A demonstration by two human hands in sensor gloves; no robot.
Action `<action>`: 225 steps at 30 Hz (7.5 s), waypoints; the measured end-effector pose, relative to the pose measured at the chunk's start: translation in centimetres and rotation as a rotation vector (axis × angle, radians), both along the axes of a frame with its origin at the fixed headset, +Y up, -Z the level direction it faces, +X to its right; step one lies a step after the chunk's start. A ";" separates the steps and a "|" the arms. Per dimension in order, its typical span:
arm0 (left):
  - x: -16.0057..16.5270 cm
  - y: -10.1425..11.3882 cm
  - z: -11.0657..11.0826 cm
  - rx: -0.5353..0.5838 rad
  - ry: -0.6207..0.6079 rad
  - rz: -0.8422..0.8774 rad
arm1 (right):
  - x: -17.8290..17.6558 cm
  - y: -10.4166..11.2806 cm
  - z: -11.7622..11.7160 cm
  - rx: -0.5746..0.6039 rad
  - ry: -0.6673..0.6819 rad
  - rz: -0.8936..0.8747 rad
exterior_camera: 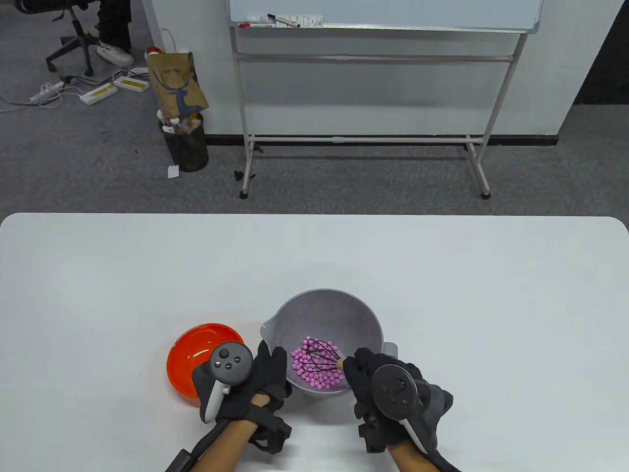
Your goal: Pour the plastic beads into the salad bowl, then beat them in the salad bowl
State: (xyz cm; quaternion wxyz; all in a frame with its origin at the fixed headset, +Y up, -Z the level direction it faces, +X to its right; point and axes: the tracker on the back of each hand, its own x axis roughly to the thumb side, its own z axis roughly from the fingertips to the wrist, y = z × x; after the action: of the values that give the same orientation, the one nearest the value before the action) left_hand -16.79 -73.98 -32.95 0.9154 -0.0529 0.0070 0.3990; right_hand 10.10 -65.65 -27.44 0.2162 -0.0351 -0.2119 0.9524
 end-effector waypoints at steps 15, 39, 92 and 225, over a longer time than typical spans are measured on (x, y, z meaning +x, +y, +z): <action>0.0 0.0 0.0 -0.002 -0.001 0.000 | -0.4 2.1 1.5 0.083 -0.061 0.209; 0.0 0.0 0.0 -0.002 -0.001 -0.002 | -0.2 0.8 0.6 0.091 -0.068 0.173; 0.0 0.0 0.0 -0.003 -0.002 -0.001 | -0.3 0.2 0.2 0.029 -0.038 0.077; -5.0 5.8 1.4 0.110 0.022 -0.040 | 10.4 -2.9 -0.7 -0.386 -0.265 -0.033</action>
State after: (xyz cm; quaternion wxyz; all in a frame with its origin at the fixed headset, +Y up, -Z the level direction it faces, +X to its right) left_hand -21.83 -68.18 -31.52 0.9246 0.0022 -0.0041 0.3809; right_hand 20.52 -68.56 -28.16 0.1912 -0.2038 -0.0515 0.9588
